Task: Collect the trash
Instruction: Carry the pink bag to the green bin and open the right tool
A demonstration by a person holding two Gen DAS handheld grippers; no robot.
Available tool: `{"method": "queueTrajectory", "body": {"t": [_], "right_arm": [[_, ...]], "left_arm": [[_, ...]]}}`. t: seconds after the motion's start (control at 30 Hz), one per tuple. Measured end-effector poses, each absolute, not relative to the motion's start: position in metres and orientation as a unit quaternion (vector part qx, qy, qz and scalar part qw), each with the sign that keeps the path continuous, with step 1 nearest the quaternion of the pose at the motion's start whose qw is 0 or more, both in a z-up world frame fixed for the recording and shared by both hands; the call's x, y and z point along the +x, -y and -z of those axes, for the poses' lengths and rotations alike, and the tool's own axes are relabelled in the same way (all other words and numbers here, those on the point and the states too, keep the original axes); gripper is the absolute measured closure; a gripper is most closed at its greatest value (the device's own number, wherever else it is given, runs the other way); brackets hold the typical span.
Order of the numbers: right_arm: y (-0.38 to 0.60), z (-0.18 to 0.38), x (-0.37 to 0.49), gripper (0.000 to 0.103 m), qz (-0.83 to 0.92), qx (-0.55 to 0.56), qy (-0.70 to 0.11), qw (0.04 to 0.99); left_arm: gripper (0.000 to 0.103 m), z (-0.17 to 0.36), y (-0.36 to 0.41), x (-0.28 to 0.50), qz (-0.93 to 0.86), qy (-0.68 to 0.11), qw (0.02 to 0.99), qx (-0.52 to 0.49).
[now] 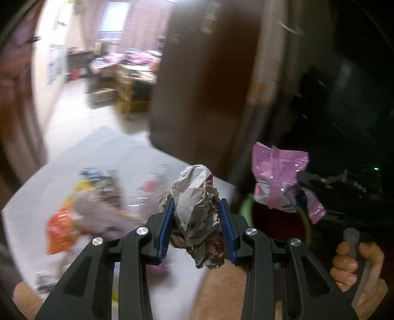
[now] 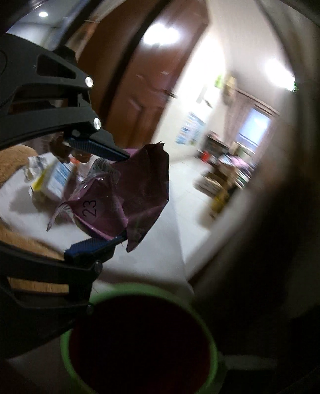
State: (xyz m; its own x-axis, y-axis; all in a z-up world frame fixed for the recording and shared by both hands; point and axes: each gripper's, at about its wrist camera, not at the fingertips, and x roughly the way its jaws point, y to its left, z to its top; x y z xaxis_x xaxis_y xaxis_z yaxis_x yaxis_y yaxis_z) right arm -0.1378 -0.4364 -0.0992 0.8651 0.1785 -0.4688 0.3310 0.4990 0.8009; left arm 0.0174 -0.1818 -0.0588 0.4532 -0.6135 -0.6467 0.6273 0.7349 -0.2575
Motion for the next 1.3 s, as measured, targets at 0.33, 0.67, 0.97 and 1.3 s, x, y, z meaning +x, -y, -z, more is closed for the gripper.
{"method": "queueTrajectory", "body": {"t": [0.33, 0.67, 0.97, 1.3], "right_arm": [[0.497, 0.128, -0.208, 0.045, 0.199, 0.54, -0.209, 0.791], [0.528, 0.153, -0.231, 0.023, 0.255, 0.562, -0.206, 0.759], [0.501, 0.132, -0.187, 0.015, 0.254, 0.466, -0.273, 0.802], [0.466, 0.11, -0.161, 0.005, 0.288, 0.384, -0.305, 0.823]], "left_arm": [[0.069, 0.091, 0.333, -0.019, 0.473, -0.413, 0.776, 0.062], [0.031, 0.097, 0.358, -0.034, 0.483, -0.423, 0.763, 0.079], [0.031, 0.086, 0.312, -0.009, 0.45, -0.405, 0.794, 0.06], [0.027, 0.076, 0.236, 0.009, 0.41, -0.386, 0.825, 0.046]]}}
